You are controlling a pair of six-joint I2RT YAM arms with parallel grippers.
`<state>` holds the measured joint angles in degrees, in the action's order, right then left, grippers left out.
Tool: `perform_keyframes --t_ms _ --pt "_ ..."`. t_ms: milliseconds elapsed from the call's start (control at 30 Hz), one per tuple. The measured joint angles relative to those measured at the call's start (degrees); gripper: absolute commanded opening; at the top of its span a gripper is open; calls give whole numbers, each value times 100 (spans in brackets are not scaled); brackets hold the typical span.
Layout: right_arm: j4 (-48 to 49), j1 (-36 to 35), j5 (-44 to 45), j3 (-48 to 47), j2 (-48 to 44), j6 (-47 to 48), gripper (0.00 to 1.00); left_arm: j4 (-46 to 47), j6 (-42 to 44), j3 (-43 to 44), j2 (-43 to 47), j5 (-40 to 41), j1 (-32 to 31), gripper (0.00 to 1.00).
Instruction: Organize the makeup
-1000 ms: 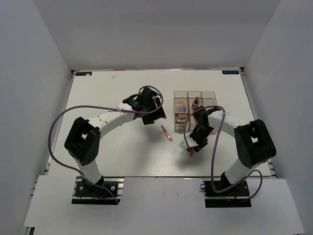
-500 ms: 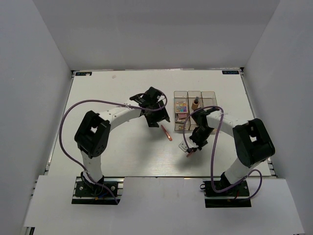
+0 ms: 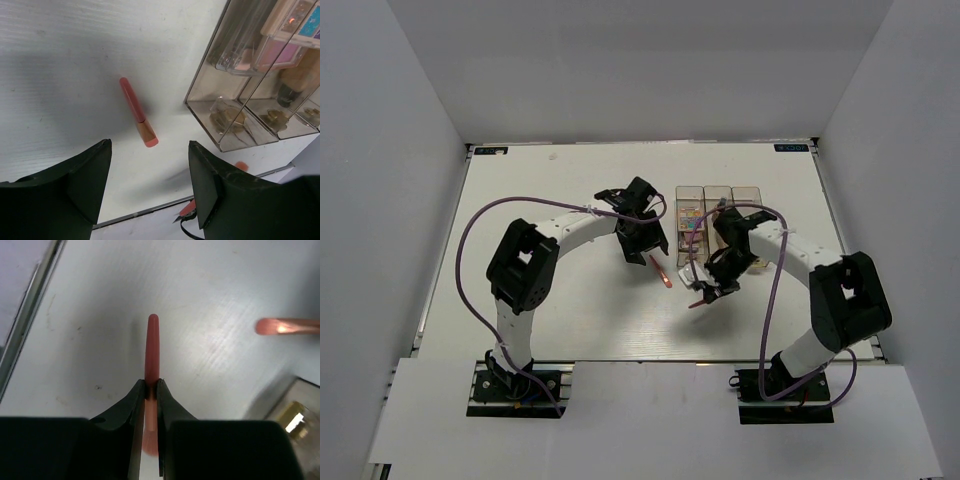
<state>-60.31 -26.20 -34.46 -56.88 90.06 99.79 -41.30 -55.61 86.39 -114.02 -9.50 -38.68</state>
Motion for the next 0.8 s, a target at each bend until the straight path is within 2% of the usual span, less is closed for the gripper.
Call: perform_keyframes --t_ms 167,433,800 --pt "861 184 -120 -284 -334 -1886 0 -83 -2 22 0 0 0 73" --pt "2726 1023 111 -470 -916 -4903 0 -127 -101 24 0 -46 0 72" --pt "3825 2218 957 -442 -1021 -7512 0 -81 -146 260 -396 -61 -7 71"
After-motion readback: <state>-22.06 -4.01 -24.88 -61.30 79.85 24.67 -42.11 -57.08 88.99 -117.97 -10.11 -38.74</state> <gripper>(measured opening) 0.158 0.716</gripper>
